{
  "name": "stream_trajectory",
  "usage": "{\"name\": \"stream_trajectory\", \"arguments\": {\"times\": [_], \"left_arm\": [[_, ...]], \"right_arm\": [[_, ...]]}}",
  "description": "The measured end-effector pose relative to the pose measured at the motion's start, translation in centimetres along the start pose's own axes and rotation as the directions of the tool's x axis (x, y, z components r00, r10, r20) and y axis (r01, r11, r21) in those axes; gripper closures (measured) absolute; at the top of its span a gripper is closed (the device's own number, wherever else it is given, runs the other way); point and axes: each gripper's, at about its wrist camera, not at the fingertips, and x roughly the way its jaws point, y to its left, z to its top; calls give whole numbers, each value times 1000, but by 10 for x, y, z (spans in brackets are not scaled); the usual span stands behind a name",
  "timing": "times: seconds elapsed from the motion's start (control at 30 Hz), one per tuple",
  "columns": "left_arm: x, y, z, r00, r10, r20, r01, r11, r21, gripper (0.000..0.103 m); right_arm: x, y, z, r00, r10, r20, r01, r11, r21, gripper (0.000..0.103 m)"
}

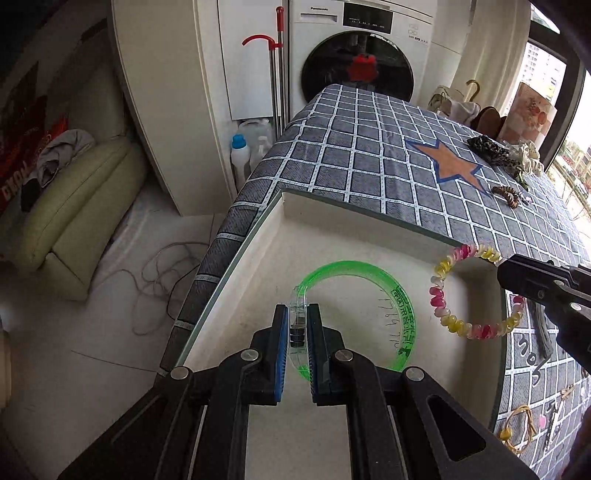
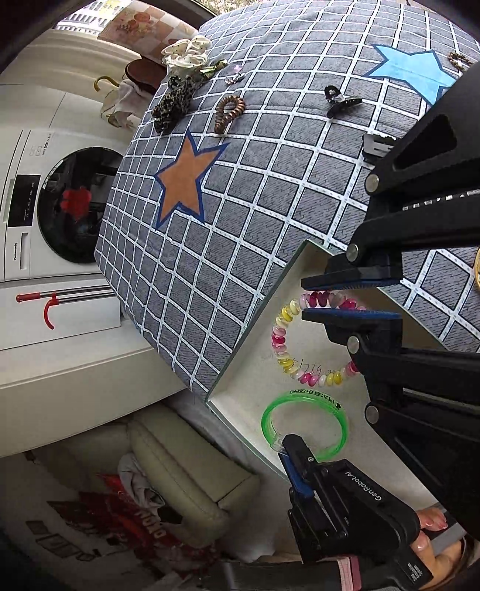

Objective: Organize jewelry
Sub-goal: 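Carry both bracelets to the white tray and open both tools, then move both tools back over the table toward the remaining jewelry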

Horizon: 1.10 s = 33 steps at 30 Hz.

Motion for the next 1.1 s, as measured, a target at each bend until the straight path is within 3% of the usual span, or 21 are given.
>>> {"name": "stream_trajectory", "arguments": {"times": [0.2, 0.67, 0.93, 0.97, 1.0, 1.03, 1.07, 1.1], "left_arm": [[22, -2, 0, 998, 24, -50, -24, 1000, 1, 86], [23, -7, 1, 996, 69, -50, -68, 997, 34, 86], [18, -11, 0, 996, 77, -36, -76, 996, 47, 85], [17, -11, -1, 997, 76, -31, -74, 996, 49, 76], [16, -11, -1, 997, 75, -29, -74, 996, 47, 30], [13, -11, -1, 996, 83, -14, -82, 996, 36, 6], [7, -11, -2, 995, 96, 24, -96, 995, 27, 0], [3, -12, -2, 994, 98, 41, -100, 994, 37, 0]], "right_arm": [[33, 5, 0, 999, -15, -51, 14, 1000, -19, 93], [59, 9, -5, 992, -29, -126, 25, 999, -27, 91], [26, 3, -2, 999, -3, -47, 4, 1000, 14, 69], [20, 2, -2, 999, -5, -33, 6, 1000, 18, 68], [14, 0, -3, 1000, -6, -22, 7, 1000, 24, 67], [9, -3, -5, 1000, -6, -14, 6, 999, 32, 67], [4, -6, -7, 1000, -3, -7, 3, 999, 41, 67], [-1, -9, -8, 1000, 2, -1, -2, 999, 51, 67]]}}
